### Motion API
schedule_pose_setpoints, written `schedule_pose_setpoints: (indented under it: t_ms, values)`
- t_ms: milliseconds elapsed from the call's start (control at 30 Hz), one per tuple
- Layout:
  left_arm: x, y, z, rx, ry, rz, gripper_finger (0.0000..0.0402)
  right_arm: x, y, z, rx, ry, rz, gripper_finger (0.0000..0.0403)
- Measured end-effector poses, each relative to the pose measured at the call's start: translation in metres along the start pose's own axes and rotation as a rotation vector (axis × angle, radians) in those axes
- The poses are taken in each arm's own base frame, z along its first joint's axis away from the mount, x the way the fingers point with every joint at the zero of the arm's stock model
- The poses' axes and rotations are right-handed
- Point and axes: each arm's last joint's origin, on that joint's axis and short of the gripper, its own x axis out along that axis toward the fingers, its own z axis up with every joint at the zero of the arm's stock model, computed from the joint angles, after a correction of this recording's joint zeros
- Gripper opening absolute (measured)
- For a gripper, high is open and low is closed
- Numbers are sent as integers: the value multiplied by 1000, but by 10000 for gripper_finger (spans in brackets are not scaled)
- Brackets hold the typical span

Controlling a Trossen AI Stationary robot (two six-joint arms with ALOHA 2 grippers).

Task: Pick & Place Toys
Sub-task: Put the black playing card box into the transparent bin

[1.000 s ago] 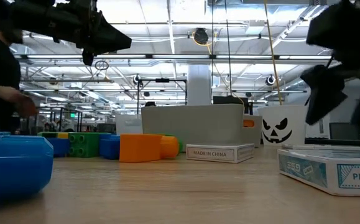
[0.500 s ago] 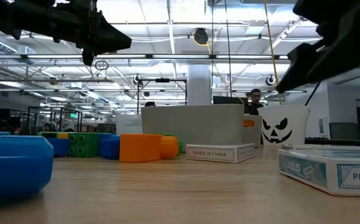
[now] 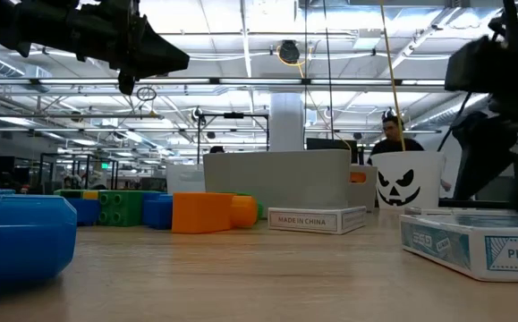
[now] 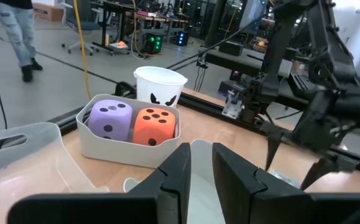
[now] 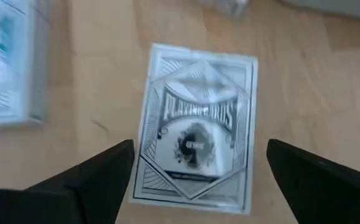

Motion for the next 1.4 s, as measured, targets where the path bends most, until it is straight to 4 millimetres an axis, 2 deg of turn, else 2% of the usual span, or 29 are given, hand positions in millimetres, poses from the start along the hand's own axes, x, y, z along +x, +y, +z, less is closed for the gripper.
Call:
schedule_pose_setpoints:
  t_ms: [233, 367, 533, 700, 867, 1067, 1267, 1400]
  values:
    - [0, 0, 0, -7, 2, 0, 72, 20, 4, -7, -6, 75, -34, 355]
    - [0, 0, 0, -7, 2, 0, 72, 21, 2, -6, -6, 99, -7, 333]
    - [0, 0, 0, -6, 1, 0, 72, 6, -1, -1, -63, 81, 62, 274]
    - [0, -1, 4, -22, -39, -11, 72, -20, -9, 12, -67, -41, 115, 267]
    - [0, -3, 9, -100, -93, -29, 72, -47, -21, 24, -109, -270, -19, 267]
    - [-1, -3, 12, -165, -121, -31, 72, -65, -36, 37, -218, -503, -419, 276]
    - [-1, 1, 17, -172, -182, 36, 72, -66, -50, 59, -285, -549, -548, 269]
    - [-1, 3, 22, -185, -228, 47, 72, -60, -64, 70, -294, -530, -601, 275]
